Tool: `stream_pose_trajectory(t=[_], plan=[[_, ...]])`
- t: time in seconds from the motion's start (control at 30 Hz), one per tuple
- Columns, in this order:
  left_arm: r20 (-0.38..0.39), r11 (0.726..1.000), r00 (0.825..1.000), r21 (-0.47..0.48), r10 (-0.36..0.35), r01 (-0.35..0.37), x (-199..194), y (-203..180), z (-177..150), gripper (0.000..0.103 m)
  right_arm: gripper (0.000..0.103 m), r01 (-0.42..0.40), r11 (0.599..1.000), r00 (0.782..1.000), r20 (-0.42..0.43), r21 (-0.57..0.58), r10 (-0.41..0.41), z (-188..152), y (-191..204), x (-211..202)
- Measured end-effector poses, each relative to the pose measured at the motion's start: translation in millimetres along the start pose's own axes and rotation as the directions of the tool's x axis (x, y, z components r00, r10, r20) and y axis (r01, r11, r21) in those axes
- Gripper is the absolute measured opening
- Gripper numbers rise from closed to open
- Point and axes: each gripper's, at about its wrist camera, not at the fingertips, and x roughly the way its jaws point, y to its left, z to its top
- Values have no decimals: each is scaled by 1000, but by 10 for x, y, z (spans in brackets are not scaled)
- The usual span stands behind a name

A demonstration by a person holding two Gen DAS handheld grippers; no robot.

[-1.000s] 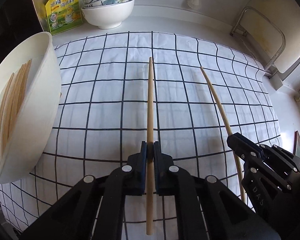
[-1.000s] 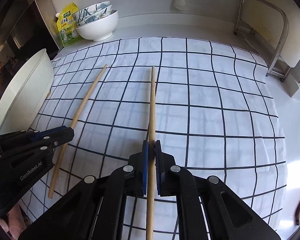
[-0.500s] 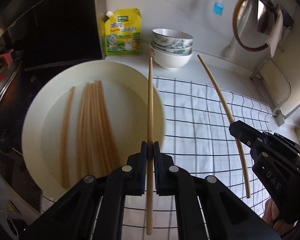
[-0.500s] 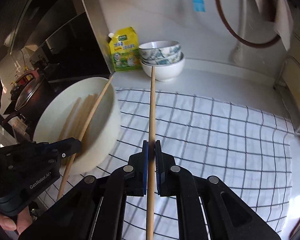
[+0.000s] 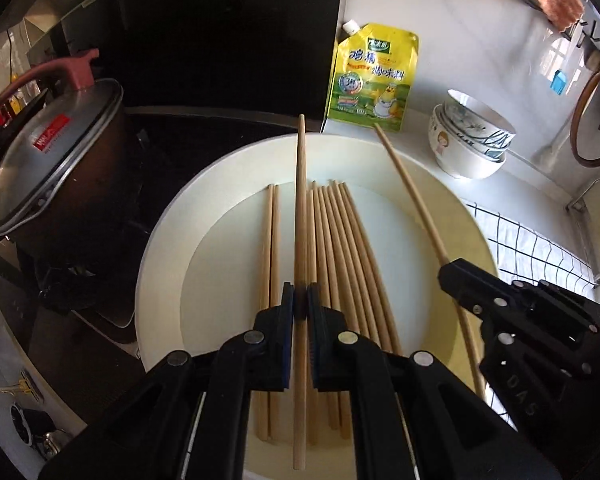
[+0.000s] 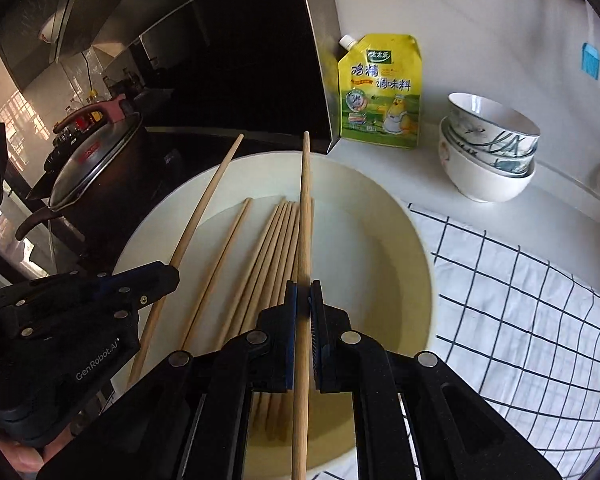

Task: Organize utensils

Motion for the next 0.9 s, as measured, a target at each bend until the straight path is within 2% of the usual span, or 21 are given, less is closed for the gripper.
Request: stream_pose_trajectory(t=[0.3, 0.47, 0.53, 0.57, 0.67, 0.77, 0.8, 0.83, 0.9], plan=[[-68, 1000, 998, 1, -17, 17, 316, 58, -28, 8, 7, 44, 999, 995, -95, 16, -42, -53, 6, 355], [-77, 1000, 997, -15, -17, 16, 328, 100, -50, 8, 7, 51, 998, 993, -104, 29, -47, -102, -49, 359], [-88, 1000, 996, -25, -16, 14, 332, 118, -39, 15, 9, 52, 998, 994, -93, 32, -49, -111, -58, 315], [-91, 999, 996, -31, -16, 13, 330, 126, -36, 22, 10, 57, 998, 995, -86, 30, -54, -116, -57, 291], [-85, 999, 996, -39, -10, 7, 280, 152, -55, 31, 12, 58, 998, 996, -69, 34, -55, -122, -76, 214], [-66, 999, 998, -47, -5, 2, 191, 176, -85, 53, 13, 59, 997, 997, -59, 41, -57, -149, -90, 124], [-52, 999, 999, -50, -5, 2, 146, 184, -97, 67, 14, 60, 997, 997, -56, 44, -57, -157, -92, 99], [-36, 999, 999, -52, -4, 2, 100, 189, -110, 72, 15, 60, 997, 997, -53, 47, -58, -168, -94, 69], [-13, 999, 1000, -46, 3, -3, 15, 185, -131, 72, 15, 61, 997, 997, -45, 51, -58, -198, -91, 3]])
